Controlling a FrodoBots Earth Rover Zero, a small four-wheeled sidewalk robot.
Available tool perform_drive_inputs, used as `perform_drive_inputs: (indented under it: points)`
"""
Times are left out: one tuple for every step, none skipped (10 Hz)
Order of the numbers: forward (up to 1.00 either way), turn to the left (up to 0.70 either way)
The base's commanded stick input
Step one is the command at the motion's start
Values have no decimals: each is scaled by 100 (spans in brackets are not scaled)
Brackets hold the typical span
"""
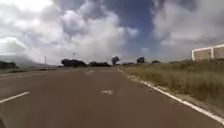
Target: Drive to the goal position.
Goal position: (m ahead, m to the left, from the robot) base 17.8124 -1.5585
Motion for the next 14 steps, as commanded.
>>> perform_drive_inputs:
  points:
    - [100,0]
    - [100,0]
    - [100,0]
    - [100,0]
    - [100,0]
    - [100,0]
    - [100,0]
    - [100,0]
    - [100,0]
    - [100,0]
    - [100,0]
    - [100,0]
    - [100,0]
    - [100,0]
